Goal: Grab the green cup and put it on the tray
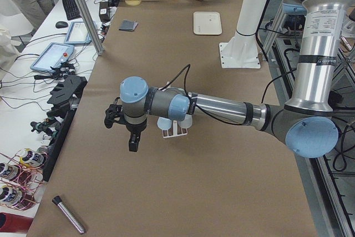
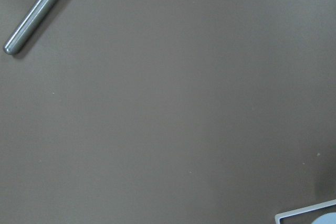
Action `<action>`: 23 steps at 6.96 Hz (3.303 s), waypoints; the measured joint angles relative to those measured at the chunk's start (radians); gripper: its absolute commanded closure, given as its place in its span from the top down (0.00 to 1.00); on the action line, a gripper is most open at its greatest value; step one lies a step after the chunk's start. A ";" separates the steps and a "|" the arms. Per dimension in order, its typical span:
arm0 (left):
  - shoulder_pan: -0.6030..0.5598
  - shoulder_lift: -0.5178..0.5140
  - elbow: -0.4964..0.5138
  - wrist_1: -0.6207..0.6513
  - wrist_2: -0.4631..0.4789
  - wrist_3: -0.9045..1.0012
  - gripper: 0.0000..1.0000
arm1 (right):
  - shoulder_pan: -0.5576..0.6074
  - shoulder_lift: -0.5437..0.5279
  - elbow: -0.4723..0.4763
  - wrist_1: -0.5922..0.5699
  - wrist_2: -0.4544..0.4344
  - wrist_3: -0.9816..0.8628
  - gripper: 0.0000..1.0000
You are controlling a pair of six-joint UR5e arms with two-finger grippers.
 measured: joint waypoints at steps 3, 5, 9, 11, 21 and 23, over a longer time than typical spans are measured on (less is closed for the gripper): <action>0.112 0.026 -0.148 0.006 0.012 -0.188 0.98 | -0.195 0.000 0.052 0.129 -0.044 0.319 0.99; 0.201 0.027 -0.235 0.010 0.013 -0.343 0.98 | -0.328 -0.026 0.108 0.154 -0.100 0.384 0.99; 0.440 0.022 -0.403 0.011 0.082 -0.700 0.98 | -0.510 -0.119 0.125 0.348 -0.166 0.403 0.99; 0.549 0.017 -0.463 0.011 0.118 -0.836 0.98 | -0.589 -0.168 0.126 0.485 -0.217 0.473 0.98; 1.018 0.008 -0.581 0.012 0.507 -1.005 0.98 | -0.780 -0.169 0.000 0.686 -0.289 0.816 0.89; 1.156 0.008 -0.610 0.051 0.648 -0.999 0.98 | -0.801 -0.145 -0.014 0.686 -0.285 0.856 0.80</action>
